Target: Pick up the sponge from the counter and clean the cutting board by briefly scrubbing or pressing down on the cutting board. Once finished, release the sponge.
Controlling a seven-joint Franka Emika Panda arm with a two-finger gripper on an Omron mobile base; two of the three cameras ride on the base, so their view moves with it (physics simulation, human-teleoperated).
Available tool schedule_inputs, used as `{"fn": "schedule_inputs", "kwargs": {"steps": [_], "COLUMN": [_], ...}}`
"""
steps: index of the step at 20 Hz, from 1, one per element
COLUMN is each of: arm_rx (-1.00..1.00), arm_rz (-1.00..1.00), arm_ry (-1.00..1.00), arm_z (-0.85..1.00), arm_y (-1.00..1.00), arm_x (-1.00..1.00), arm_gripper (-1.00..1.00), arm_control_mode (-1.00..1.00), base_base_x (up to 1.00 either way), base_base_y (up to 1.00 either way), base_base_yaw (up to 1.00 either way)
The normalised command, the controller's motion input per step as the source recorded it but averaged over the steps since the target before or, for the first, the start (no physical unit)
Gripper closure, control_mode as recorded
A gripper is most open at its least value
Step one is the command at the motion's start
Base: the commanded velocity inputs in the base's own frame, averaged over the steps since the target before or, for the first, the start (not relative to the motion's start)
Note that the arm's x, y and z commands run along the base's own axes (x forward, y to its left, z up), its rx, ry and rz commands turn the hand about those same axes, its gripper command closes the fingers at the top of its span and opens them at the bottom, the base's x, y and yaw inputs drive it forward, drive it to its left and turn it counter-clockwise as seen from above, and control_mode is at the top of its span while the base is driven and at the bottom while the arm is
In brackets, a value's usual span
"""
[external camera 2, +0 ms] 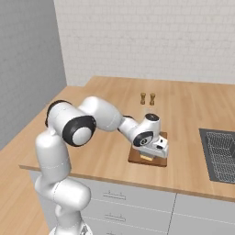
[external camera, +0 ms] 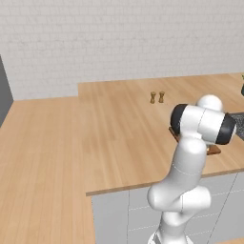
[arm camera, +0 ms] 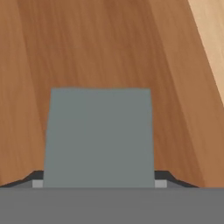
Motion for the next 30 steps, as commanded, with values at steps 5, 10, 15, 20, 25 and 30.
{"fn": "schedule_inputs", "kwargs": {"steps": [5,10,15,20,25,30], "arm_rx": [0.00,0.00,0.01,0.01,0.00,0.00], "arm_rz": [0.01,0.03,0.00,0.00,0.00,0.00], "arm_ry": [0.12,0.01,0.00,0.00,0.00,0.00], "arm_z": [-0.02,0.00,0.00,0.00,0.00,-0.15], "arm_y": [0.00,0.08,0.07,0.04,0.00,0.00], "arm_x": [-0.06,0.51,0.76,0.74,0.43,-0.37], "arm_gripper": [1.00,1.00,1.00,1.00,1.00,1.00], "arm_control_mode": [-1.00,-1.00,-1.00,-1.00,-1.00,-1.00], "base_base_x": [0.00,0.00,0.00,0.00,0.00,0.00], "base_base_y": [0.00,0.00,0.00,0.00,0.00,0.00], "base_base_yaw": [0.00,0.00,0.00,0.00,0.00,0.00]}}
